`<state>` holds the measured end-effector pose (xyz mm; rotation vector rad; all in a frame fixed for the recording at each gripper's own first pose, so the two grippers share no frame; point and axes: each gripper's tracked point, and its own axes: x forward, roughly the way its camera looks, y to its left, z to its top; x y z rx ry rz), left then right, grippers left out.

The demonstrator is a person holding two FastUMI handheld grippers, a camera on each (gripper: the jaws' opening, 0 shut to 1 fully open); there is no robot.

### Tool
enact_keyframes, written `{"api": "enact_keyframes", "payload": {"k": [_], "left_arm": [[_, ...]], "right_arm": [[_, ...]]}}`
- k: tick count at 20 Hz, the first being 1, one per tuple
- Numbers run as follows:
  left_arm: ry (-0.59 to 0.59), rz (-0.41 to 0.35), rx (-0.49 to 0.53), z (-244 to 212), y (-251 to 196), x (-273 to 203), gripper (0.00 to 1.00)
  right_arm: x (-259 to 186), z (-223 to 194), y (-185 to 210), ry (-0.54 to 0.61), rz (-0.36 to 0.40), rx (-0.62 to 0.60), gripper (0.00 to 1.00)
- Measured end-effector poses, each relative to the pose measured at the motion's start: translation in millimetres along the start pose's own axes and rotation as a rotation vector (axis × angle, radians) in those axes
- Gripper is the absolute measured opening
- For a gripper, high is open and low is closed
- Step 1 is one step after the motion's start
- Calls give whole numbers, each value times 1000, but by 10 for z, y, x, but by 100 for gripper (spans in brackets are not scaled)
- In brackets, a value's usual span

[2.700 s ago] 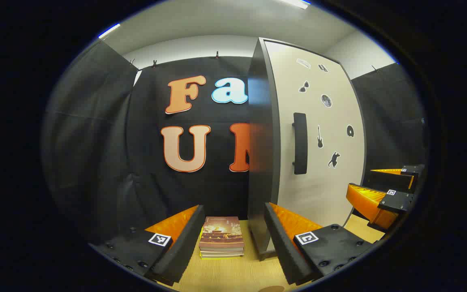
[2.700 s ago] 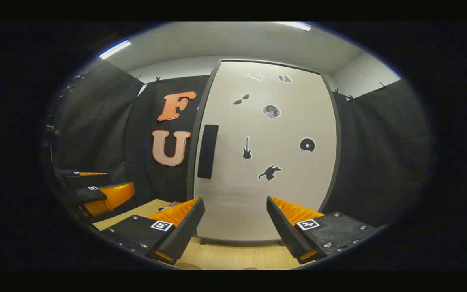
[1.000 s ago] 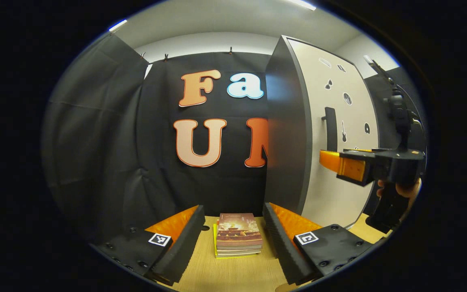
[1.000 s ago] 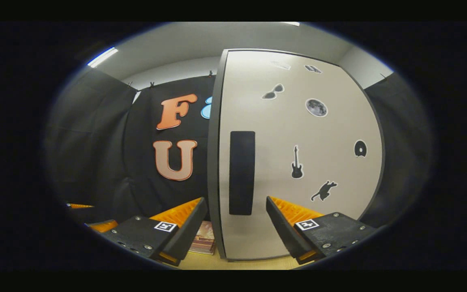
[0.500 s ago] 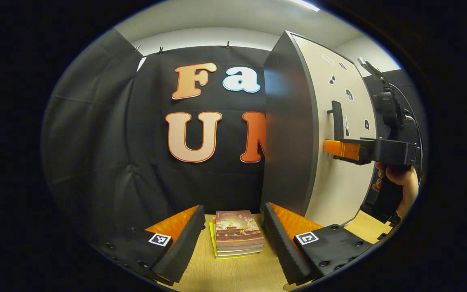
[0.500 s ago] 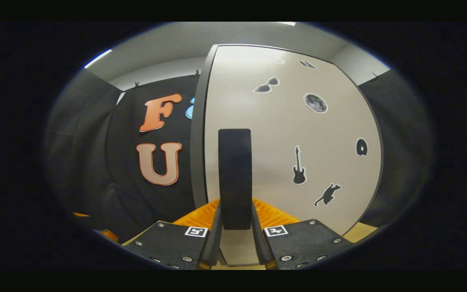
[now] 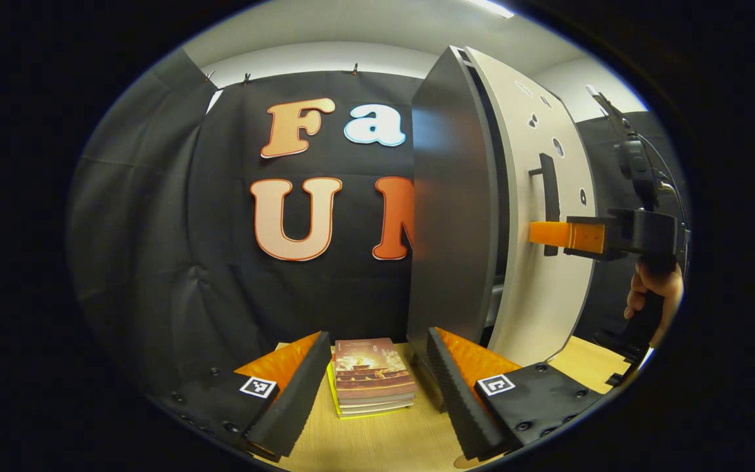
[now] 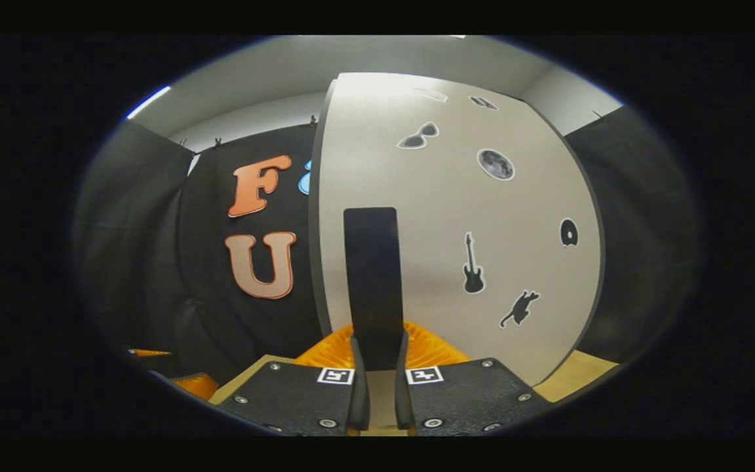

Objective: Open the cabinet door with the right hand, grasp the bottle in the cabinet with the left hand and place it on the coaster, then close the cabinet door with the right hand.

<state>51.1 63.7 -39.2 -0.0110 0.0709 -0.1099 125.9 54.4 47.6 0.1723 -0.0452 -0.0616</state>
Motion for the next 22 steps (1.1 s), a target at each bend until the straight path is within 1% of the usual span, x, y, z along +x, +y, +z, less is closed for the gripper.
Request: {"api": "enact_keyframes", "payload": {"k": [1, 2, 4, 5, 7, 8, 9, 10, 11, 14, 17, 20, 21, 22], "left_arm": [[-5, 3, 6, 28, -68, -14, 96], [-12, 10, 14, 62, -122, -39, 96], [-26, 26, 22, 126, -231, -131, 96], [-35, 34, 16, 136, -339, -208, 95], [-39, 50, -5, 140, -564, -400, 96], [-38, 62, -14, 132, -654, -497, 95], [-41, 76, -19, 143, -743, -592, 95], [-45, 92, -20, 164, -810, -688, 96], [-51, 112, -17, 183, -873, -790, 94], [-64, 174, -14, 183, -1053, -1091, 97], [-68, 221, -16, 165, -1221, -1363, 96], [-69, 232, -2, 171, -1400, -1497, 96], [-72, 223, 0, 183, -1472, -1506, 96], [-75, 209, 3, 193, -1552, -1500, 94]], "right_arm": [[-69, 25, -5, -2, 7, -2, 12], [-119, 35, -17, 1, 17, -4, 17], [-208, 47, -41, 8, 55, 6, 17], [-254, 58, -48, 8, 77, 15, 17], [-348, 118, -69, 9, 115, 15, 17], [-413, 138, -83, 9, 134, 18, 12], [-465, 148, -104, 13, 156, 20, 17], [-509, 162, -128, 12, 176, 26, 12], [-563, 165, -155, 14, 195, 28, 12], [-782, 259, -255, 13, 242, 43, 12], [-908, 272, -396, 21, 280, 87, 14], [-1041, 305, -541, 40, 307, 135, 14], [-1089, 326, -583, 47, 321, 149, 14], [-1104, 325, -619, 53, 340, 157, 15]]}}
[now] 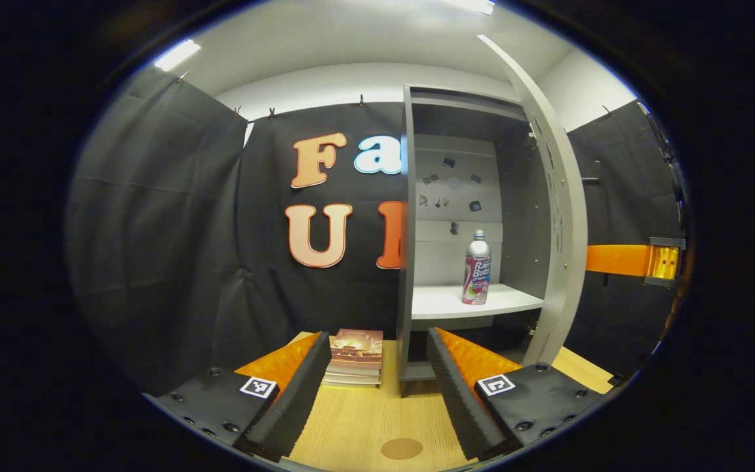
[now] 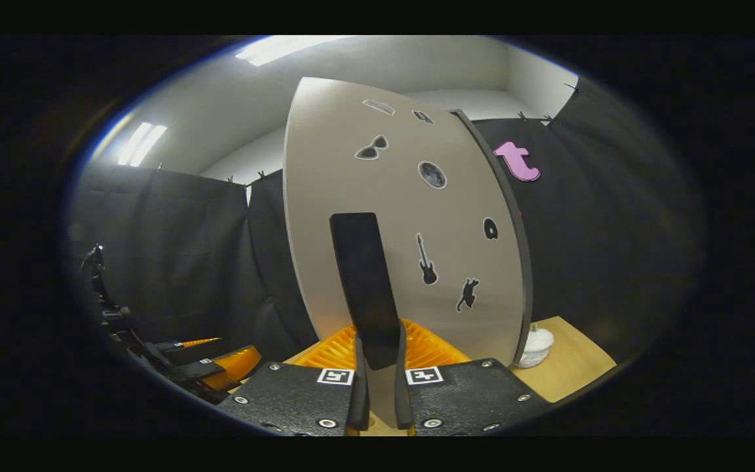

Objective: Open the cabinet door with the right hand, grasp the bottle in the cabinet with the left hand and place it on the coaster, then close the cabinet door with the right hand.

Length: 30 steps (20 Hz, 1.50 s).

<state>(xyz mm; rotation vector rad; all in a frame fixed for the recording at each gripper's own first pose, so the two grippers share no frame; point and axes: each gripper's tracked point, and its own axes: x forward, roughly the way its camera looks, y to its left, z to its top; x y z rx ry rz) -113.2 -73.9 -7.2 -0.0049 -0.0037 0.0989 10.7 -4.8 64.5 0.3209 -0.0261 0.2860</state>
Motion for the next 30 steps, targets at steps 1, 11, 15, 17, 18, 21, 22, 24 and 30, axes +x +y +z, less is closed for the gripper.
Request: {"api": "enact_keyframes", "payload": {"k": [1, 11, 15, 17, 18, 21, 22, 24, 30], "left_arm": [[-8, -19, 1, 40, -81, 22, 95], [-72, -182, 18, 214, -758, 208, 94], [-68, -238, -3, 192, -963, 269, 95], [-65, -264, -6, 198, -1046, 279, 96], [-67, -272, -6, 199, -1086, 278, 96], [-65, -297, -3, 178, -1178, 248, 94], [-63, -302, -3, 175, -1191, 245, 95], [-62, -305, -2, 182, -1195, 249, 96], [-58, -296, 5, 183, -1206, 281, 96]], "right_arm": [[-34, 6, -34, 6, 14, 22, 15], [-389, 81, -384, 4, -117, -40, 34], [-597, 101, -582, -12, -256, -90, 35], [-700, 117, -660, -16, -313, -112, 35], [-747, 112, -711, -19, -345, -125, 34], [-874, 72, -1038, 10, -441, -181, 32], [-905, 80, -1200, 20, -487, -201, 30], [-1003, 183, -1460, 13, -553, -245, 29], [-1047, 99, -1389, 26, -529, -220, 31]]}}
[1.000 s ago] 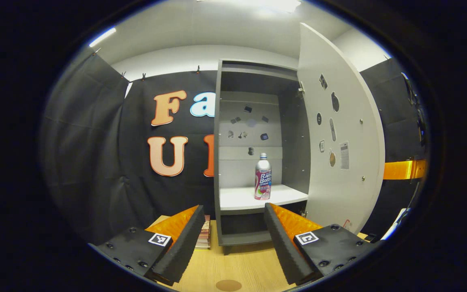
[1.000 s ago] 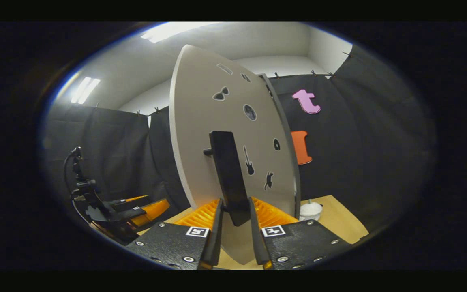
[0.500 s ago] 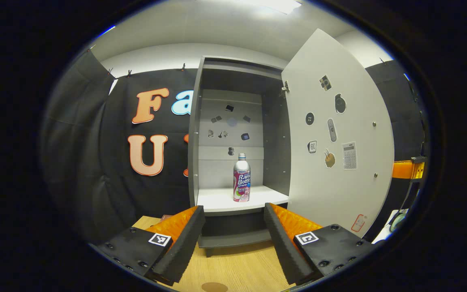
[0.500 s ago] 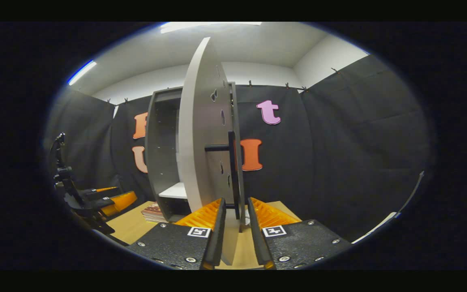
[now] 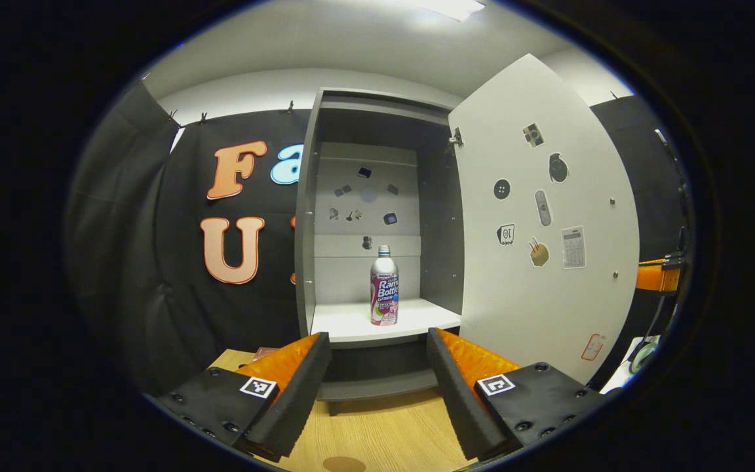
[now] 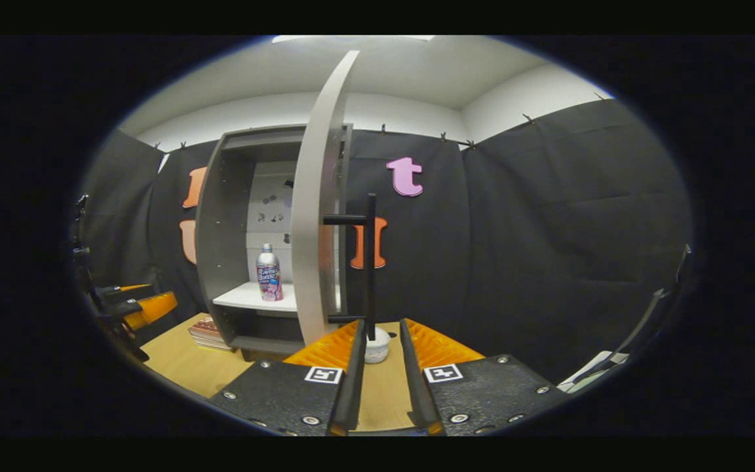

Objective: Open the cabinet door with the right hand, grasp the bottle in the cabinet with the left hand and place it on the coaster, then close the cabinet door with the right hand.

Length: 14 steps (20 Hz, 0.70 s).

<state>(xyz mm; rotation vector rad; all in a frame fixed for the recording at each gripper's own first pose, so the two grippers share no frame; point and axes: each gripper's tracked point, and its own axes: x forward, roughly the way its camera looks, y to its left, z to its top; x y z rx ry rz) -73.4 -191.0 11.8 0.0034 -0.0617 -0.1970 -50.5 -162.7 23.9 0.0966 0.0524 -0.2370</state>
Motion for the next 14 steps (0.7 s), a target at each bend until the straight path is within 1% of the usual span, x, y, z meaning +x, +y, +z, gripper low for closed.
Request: {"api": "enact_keyframes", "payload": {"k": [1, 2, 6, 8, 9, 10, 12, 13, 14], "left_arm": [[-1, 2, 1, 3, -2, 3, 95], [-2, 3, 2, -2, 7, 16, 96], [-3, 14, -2, 10, 14, 79, 95], [-1, 22, 2, 19, 34, 85, 95], [-1, 27, 8, 24, 42, 89, 95], [-1, 32, 13, 19, 56, 96, 96], [5, 31, 14, -13, 75, 159, 95], [6, 24, 9, -16, 73, 204, 95], [6, 17, 4, -23, 76, 256, 95]], "right_arm": [[-50, 3, -17, 2, -15, -22, 26], [-104, 11, 24, 2, -23, -34, 32], [-355, 138, 218, -23, 10, -35, 37], [-475, 215, 360, -44, 46, -28, 37], [-521, 236, 442, -51, 69, -19, 34], [-563, 237, 532, -55, 96, -8, 38], [-577, 222, 709, -63, 144, 11, 39], [-562, 207, 799, -64, 158, 24, 42], [-531, 174, 891, -61, 170, 36, 39]]}}
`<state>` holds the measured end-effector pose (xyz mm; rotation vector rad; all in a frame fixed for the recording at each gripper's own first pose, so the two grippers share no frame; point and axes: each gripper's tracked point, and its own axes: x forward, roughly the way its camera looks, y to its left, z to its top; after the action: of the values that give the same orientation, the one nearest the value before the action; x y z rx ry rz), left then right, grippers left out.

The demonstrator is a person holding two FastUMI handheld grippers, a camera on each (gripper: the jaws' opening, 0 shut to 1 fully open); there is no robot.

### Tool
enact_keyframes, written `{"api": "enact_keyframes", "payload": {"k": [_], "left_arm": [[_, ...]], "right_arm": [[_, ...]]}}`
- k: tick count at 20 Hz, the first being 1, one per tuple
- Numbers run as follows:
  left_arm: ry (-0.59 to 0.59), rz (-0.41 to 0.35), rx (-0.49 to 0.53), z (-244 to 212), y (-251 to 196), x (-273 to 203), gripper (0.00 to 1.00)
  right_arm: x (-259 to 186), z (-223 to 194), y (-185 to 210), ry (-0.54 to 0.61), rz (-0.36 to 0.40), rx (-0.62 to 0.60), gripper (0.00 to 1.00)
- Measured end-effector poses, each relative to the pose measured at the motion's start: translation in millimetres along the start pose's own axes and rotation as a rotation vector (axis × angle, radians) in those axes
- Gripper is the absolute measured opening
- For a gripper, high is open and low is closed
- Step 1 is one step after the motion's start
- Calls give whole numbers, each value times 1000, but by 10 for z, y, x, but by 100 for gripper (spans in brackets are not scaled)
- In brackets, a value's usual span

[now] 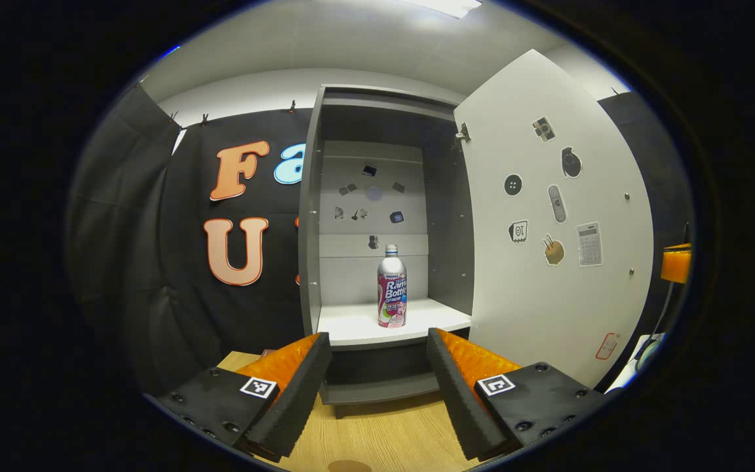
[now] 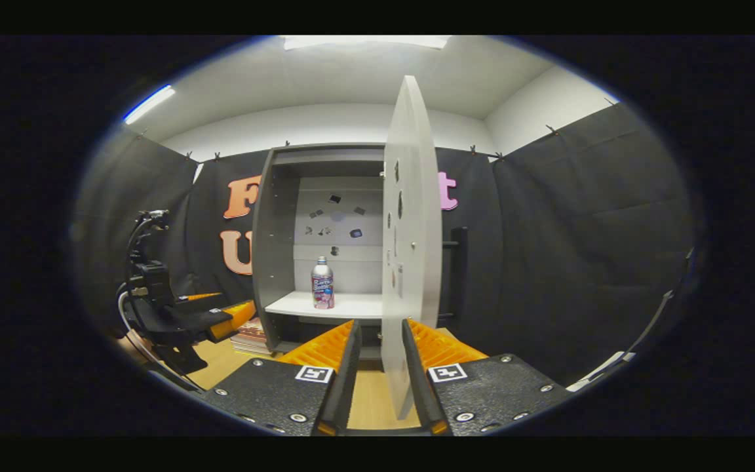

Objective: Open the cabinet door with the right hand, grasp the bottle in the cabinet with the left hand and place it on the coaster, then close the cabinet door with the right hand.

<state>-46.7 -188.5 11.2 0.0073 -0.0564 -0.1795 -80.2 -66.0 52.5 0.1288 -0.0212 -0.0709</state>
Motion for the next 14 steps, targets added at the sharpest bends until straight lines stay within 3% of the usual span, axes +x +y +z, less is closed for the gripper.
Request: {"api": "enact_keyframes", "payload": {"k": [4, 8, 10, 14], "left_arm": [[-24, -50, -4, 14, 26, 366, 96], [-46, -154, -5, 19, 9, 796, 96], [-64, -204, -4, 30, 5, 990, 95], [-98, -287, -9, 25, -4, 1433, 95]], "right_arm": [[273, -167, 338, 13, 11, -10, 52], [760, -165, 563, -15, -72, -42, 60], [1007, -146, 699, -41, -97, -38, 72], [1458, -195, 822, -62, -168, -39, 85]]}}
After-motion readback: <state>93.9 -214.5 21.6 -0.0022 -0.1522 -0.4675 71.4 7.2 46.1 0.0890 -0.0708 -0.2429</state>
